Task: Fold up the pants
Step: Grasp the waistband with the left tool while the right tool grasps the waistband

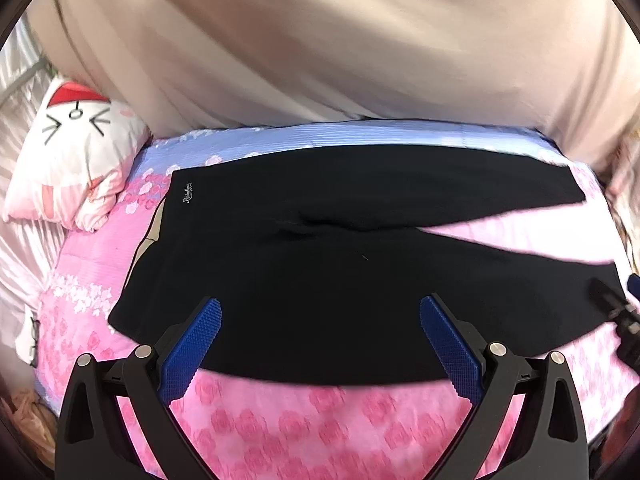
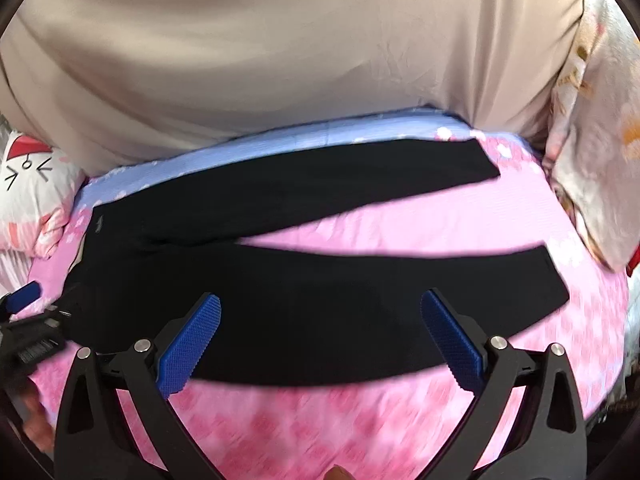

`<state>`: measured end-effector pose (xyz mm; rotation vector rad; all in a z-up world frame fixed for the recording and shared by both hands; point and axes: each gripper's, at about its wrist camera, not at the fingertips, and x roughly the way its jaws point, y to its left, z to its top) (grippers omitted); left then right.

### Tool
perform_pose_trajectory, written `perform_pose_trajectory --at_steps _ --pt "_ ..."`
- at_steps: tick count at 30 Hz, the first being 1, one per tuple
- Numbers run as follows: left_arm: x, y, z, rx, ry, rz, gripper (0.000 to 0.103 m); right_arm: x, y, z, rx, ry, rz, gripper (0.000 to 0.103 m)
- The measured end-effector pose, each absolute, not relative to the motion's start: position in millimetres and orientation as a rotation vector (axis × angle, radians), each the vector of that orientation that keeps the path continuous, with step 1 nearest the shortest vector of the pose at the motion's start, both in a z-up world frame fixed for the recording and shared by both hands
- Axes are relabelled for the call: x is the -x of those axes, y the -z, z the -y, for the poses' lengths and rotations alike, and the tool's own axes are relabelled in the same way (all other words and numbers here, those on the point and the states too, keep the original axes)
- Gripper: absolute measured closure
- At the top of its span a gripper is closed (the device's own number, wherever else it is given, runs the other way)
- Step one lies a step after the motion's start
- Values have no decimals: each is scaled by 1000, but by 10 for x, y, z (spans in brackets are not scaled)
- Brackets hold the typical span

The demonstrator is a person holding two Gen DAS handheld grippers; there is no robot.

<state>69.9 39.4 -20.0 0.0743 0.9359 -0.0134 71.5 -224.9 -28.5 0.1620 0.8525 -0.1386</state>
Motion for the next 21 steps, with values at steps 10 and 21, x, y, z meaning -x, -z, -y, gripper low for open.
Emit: perform_pose_trajectory --at_steps 10,21 --pt "-2623 685 -1769 -60 -258 -920 6 -2378 1024 4404 -70 254 -942 5" --pt "-3201 976 -2444 -95 -416 -912 5 -3399 1602 5718 -167 314 -1028 5"
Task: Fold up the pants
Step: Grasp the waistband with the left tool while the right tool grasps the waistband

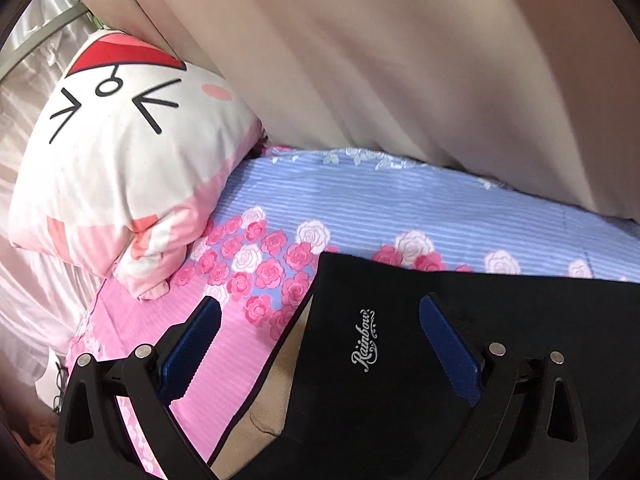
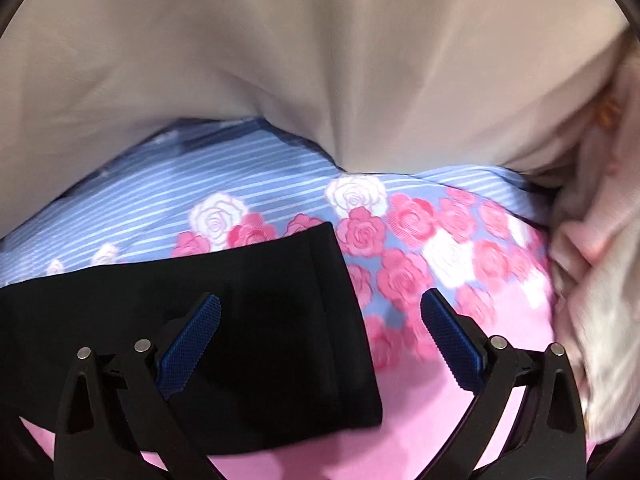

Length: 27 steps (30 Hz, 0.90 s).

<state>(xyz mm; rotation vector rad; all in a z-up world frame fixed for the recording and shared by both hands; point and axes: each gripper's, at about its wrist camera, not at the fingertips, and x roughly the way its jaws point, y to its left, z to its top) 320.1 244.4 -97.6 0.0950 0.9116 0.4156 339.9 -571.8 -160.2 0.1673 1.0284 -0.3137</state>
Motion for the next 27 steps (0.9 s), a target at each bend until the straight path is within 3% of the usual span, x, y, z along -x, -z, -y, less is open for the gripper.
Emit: perform_pose_trajectory --at_steps 7,9,11,12,20,27 --pt "-3261 1183 -2509 -143 -415 -947 5 -3527 1736 5766 -188 203 -1013 26" --pt "-3268 1214 -2566 -137 -407 -954 5 -3533 1716 5766 -201 175 -998 42" --pt "-3269 1241 -2679 -120 -417 -958 5 -3513 1676 5767 -229 136 -985 79" --pt "-3263 1251 -2743 -111 -424 -960 5 -3509 1665 5755 -246 106 -982 84" --pt "-3468 1325 -3318 -43 -402 -1012 5 -3502 1599 5444 -172 158 -984 85" --pt "-3805 1494 -2971 -113 -136 -1045 6 -3417 1607 5318 -189 216 -970 85"
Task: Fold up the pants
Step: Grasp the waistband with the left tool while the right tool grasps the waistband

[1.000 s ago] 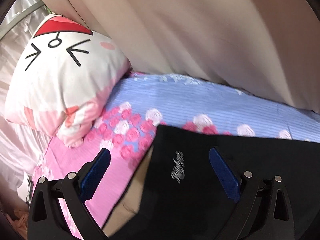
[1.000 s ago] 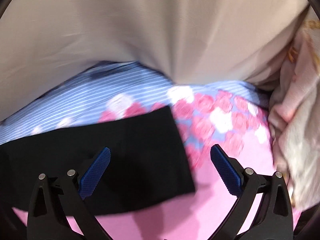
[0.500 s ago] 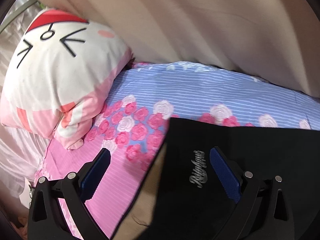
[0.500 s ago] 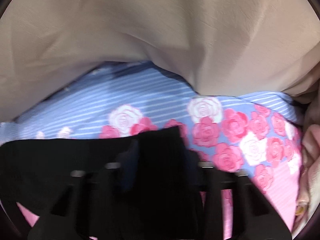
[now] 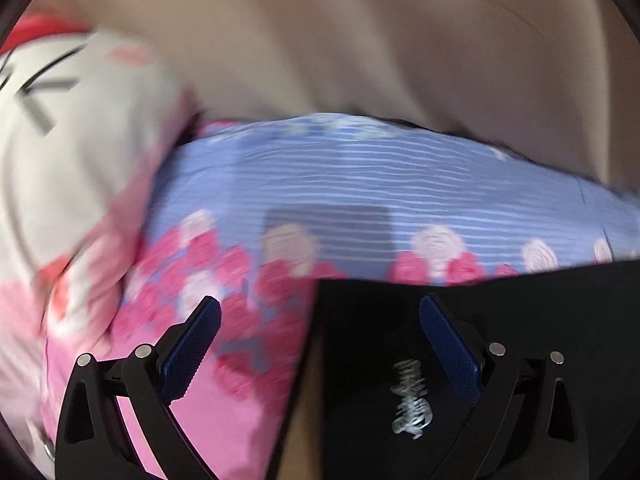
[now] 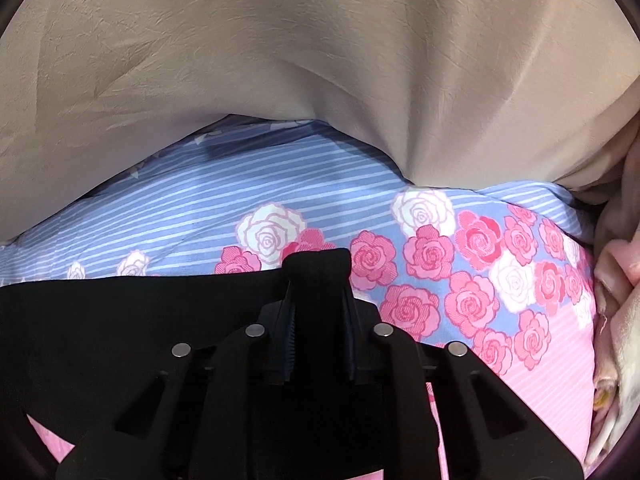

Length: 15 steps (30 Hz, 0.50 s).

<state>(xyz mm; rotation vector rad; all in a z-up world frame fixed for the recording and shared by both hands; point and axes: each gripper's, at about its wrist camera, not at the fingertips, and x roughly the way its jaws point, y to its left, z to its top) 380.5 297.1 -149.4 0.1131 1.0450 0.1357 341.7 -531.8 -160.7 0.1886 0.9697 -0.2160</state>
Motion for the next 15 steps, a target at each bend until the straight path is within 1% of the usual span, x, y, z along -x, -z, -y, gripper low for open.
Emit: perform_pose_trajectory --at_steps 1,3,5,6,7,11,15 --pt "-3856 1555 -2917 -126 -103 -1062 7 -3416 1606 5290 -186 224 -970 85" --pt "-3933 1660 -2878 -135 -73 -1095 22 -3431 1609 5246 -175 233 -972 85" --pt "-3974 1677 -2900 -70 -23 -1082 51 -3413 1598 5201 -170 240 -971 85" --pt "-3987 1663 -2921 -31 -23 -1084 59 -3390 1580 5168 -170 241 -969 85" --pt "-3982 1650 -2922 -14 -15 -1083 73 -3385 1576 5150 -173 244 -965 85" --pt "-3853 1470 -2843 -33 -8 -1034 77 -3260 1441 5052 -175 237 -933 89" --pt "-3565 1004 -2923 56 24 -934 78 -3042 1120 5083 -174 205 -876 89"
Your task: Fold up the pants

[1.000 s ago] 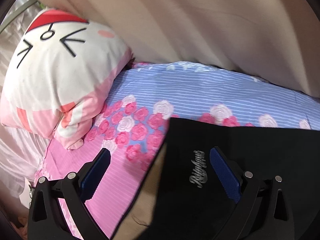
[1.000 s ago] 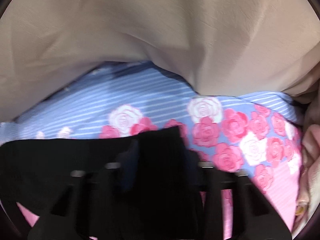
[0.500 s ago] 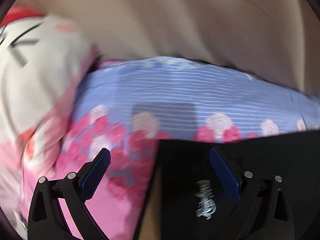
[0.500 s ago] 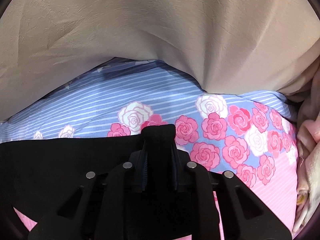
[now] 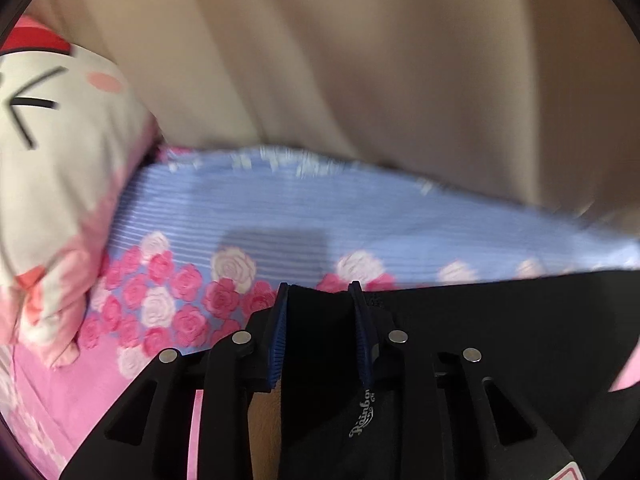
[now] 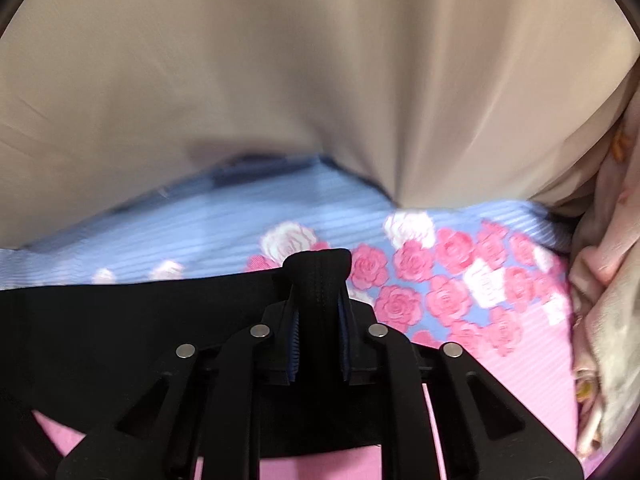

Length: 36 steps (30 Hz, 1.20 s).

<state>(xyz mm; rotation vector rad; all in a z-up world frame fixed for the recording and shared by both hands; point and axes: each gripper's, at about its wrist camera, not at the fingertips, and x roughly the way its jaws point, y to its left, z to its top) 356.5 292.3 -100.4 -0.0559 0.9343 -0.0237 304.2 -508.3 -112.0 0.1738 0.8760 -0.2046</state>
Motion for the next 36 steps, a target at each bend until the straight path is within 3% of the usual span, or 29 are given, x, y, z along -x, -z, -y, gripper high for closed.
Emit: perform_pose_trajectory --at_steps 6,12,15,22,23,24,26,33,34,36 --pt "-2692 204 -2888 54 93 -830 77 -2386 314 5066 -163 73 -736 89" --pt "-1667 -136 -2954 39 108 -831 77 -1390 -182 4922 -101 -17 -696 89" --pt "-1230 65 -3019 8 80 -915 77 -977 -41 4933 -62 -13 -779 89" --pt "-605 1059 -3247 40 -31 -1133 79 -234 967 5014 -93 31 -1048 86" --pt "-552 1237 -3249 14 -69 -1157 89 -150 1108 5016 -103 33 -1081 83" --pt "-517 1353 -3270 -4 -115 -1175 88 -70 1240 4999 -96 62 -1108 80" --pt "-417 1460 -3382 28 -164 -1193 82 2 1361 5022 -104 106 -1117 62" --pt "-158 1096 -3739 -5 -329 -1145 81 441 1146 5321 -331 261 -1034 50" --pt "-149 935 -3706 -6 -322 -1098 79 495 1081 5333 -380 268 -1009 50" --pt "-173 702 -3567 -18 -319 -1032 60 475 979 5268 -400 248 -977 46"
